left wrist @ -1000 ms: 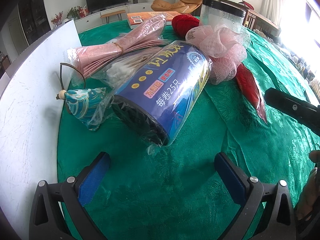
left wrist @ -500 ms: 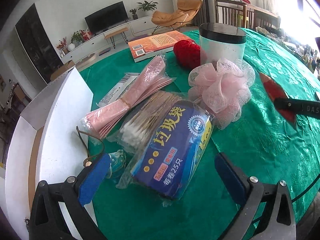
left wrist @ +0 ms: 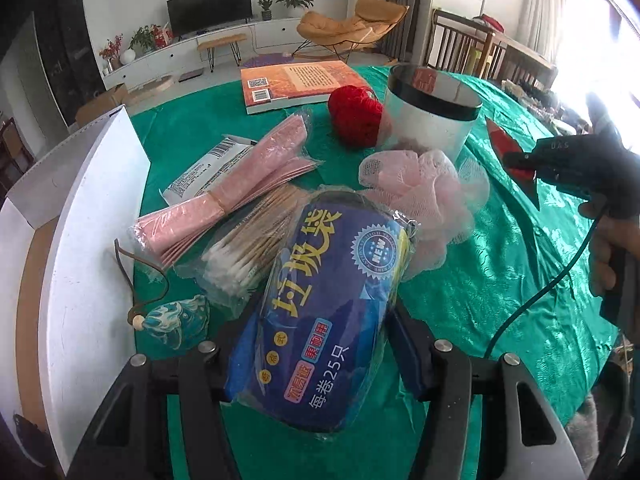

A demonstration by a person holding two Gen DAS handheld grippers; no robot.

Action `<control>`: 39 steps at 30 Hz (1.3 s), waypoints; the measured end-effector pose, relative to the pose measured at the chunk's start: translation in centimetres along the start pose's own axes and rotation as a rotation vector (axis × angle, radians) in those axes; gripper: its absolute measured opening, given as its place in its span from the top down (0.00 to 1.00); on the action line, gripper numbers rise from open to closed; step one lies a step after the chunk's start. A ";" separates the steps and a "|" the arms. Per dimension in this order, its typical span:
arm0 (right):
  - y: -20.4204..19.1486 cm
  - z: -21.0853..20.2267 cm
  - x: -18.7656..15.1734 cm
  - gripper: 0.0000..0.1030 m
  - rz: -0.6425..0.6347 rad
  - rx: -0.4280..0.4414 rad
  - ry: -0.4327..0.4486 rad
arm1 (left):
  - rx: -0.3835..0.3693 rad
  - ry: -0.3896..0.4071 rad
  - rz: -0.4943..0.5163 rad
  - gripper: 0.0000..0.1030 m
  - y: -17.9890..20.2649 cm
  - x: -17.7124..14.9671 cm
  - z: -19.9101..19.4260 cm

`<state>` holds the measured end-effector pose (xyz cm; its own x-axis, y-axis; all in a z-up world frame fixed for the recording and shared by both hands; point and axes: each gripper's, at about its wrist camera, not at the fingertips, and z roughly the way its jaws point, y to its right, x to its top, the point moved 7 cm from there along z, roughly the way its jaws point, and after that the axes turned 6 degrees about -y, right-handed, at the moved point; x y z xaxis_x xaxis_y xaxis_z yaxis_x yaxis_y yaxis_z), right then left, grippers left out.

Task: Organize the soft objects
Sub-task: 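Grasp the blue garbage-bag roll with the left tool while the right tool grasps the red packet, then carry both items into the white box and open both tools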

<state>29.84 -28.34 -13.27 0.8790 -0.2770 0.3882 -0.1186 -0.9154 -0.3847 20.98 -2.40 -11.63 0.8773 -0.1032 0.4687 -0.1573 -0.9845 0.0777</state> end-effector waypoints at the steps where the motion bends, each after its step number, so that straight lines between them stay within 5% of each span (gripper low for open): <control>1: -0.1 -0.5 0.3 0.85 0.003 0.008 0.019 | -0.034 0.019 -0.028 0.43 -0.3 0.1 -1.1; 5: -2.4 -4.3 1.2 0.85 -0.055 0.043 0.113 | -0.128 0.102 -0.117 0.43 -2.4 0.4 -5.9; 8: -6.3 -7.8 0.6 0.85 -0.124 0.102 0.140 | -0.114 0.162 -0.146 0.43 -5.1 -0.1 -9.7; 14: -19.0 -12.7 -4.4 0.85 -0.292 0.295 0.113 | 0.046 0.202 -0.212 0.43 -14.0 -4.3 -15.6; 20: -33.2 -13.1 -14.4 0.85 -0.477 0.520 -0.040 | 0.226 0.162 -0.380 0.41 -24.7 -11.7 -18.0; 22: -36.7 -11.6 -18.0 0.83 -0.516 0.568 -0.115 | 0.310 0.132 -0.417 0.29 -27.1 -14.0 -17.7; 23: -38.0 -10.7 -20.0 0.78 -0.535 0.580 -0.154 | 0.337 0.128 -0.428 0.14 -27.7 -14.9 -17.6; 24: -39.0 -9.7 -21.3 0.72 -0.549 0.580 -0.185 | 0.357 0.134 -0.436 0.09 -28.0 -15.5 -17.4; 25: -39.7 -8.8 -22.7 0.41 -0.562 0.583 -0.222 | 0.367 0.145 -0.439 0.07 -28.0 -15.9 -17.4; 26: -39.8 -8.1 -23.8 0.26 -0.568 0.585 -0.249 | 0.368 0.154 -0.435 0.07 -27.8 -16.0 -17.4; 31: -35.1 -6.7 -23.4 0.27 -0.577 0.423 -0.133 | 0.285 0.205 -0.365 0.07 -23.6 -13.6 -16.9; 36: -23.6 -4.8 -20.8 0.27 -0.494 0.122 0.007 | 0.075 0.249 -0.195 0.07 -13.0 -9.7 -15.8; 39: -15.8 -3.3 -19.9 0.27 -0.404 -0.036 0.025 | -0.024 0.205 -0.055 0.03 -5.6 -8.3 -12.9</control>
<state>12.73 -9.34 -12.13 0.8464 0.1005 0.5229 0.2177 -0.9615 -0.1676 8.73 5.81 -4.62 0.7746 -0.0158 0.6322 -0.1247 -0.9839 0.1282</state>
